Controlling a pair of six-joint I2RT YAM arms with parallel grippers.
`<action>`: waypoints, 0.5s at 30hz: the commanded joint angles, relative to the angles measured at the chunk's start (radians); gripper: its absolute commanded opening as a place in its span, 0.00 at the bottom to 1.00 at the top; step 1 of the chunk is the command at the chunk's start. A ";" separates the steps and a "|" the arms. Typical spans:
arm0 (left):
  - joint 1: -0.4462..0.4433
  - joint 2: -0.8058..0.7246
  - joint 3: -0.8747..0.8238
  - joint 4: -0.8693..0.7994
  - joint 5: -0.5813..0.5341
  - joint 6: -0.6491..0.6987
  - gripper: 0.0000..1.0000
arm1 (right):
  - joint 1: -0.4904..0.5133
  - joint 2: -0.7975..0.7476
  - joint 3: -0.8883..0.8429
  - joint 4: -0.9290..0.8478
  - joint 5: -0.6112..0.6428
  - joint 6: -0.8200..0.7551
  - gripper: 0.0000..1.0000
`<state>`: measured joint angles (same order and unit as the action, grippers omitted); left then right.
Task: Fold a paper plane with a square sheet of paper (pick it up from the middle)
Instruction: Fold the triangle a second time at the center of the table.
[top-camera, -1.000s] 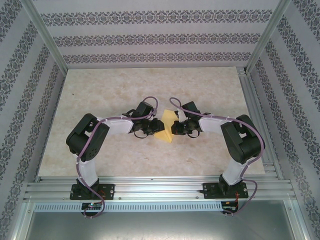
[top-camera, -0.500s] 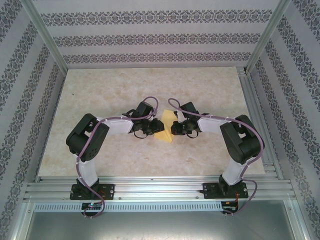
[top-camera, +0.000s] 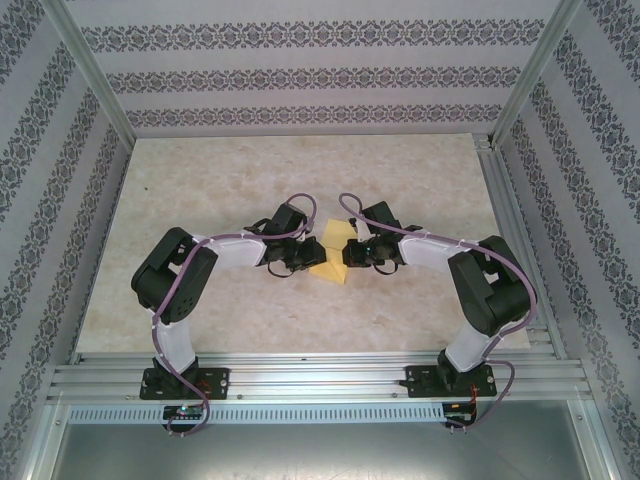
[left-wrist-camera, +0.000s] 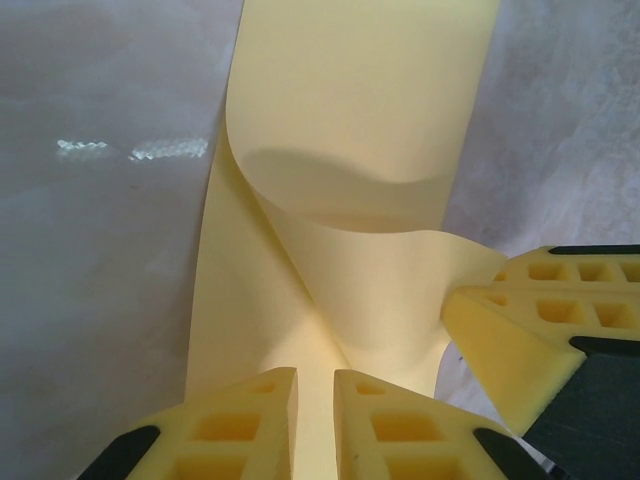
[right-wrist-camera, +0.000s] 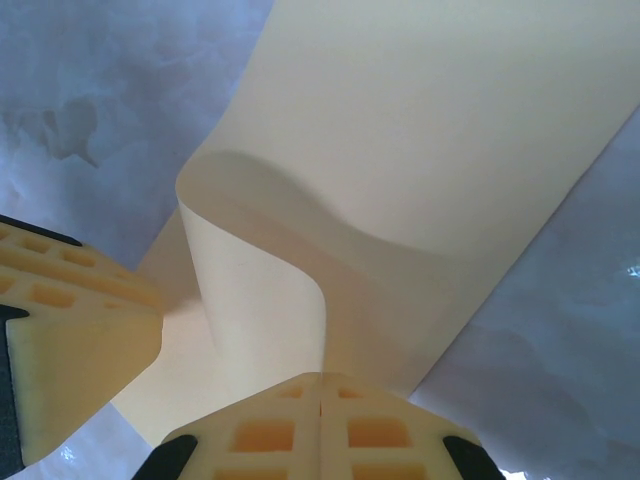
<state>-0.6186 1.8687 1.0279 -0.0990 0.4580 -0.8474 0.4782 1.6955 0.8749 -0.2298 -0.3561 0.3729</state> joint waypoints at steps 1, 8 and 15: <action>-0.017 0.000 0.003 -0.016 -0.010 0.024 0.19 | 0.014 0.012 -0.004 -0.001 0.029 0.017 0.03; -0.017 0.001 0.002 -0.017 -0.006 0.028 0.19 | 0.020 0.026 -0.010 -0.005 0.039 0.027 0.03; -0.018 0.005 0.000 -0.022 -0.007 0.034 0.17 | 0.023 0.026 -0.026 0.004 0.058 0.046 0.03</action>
<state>-0.6186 1.8687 1.0275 -0.0994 0.4580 -0.8413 0.4911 1.7130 0.8589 -0.2333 -0.3347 0.3985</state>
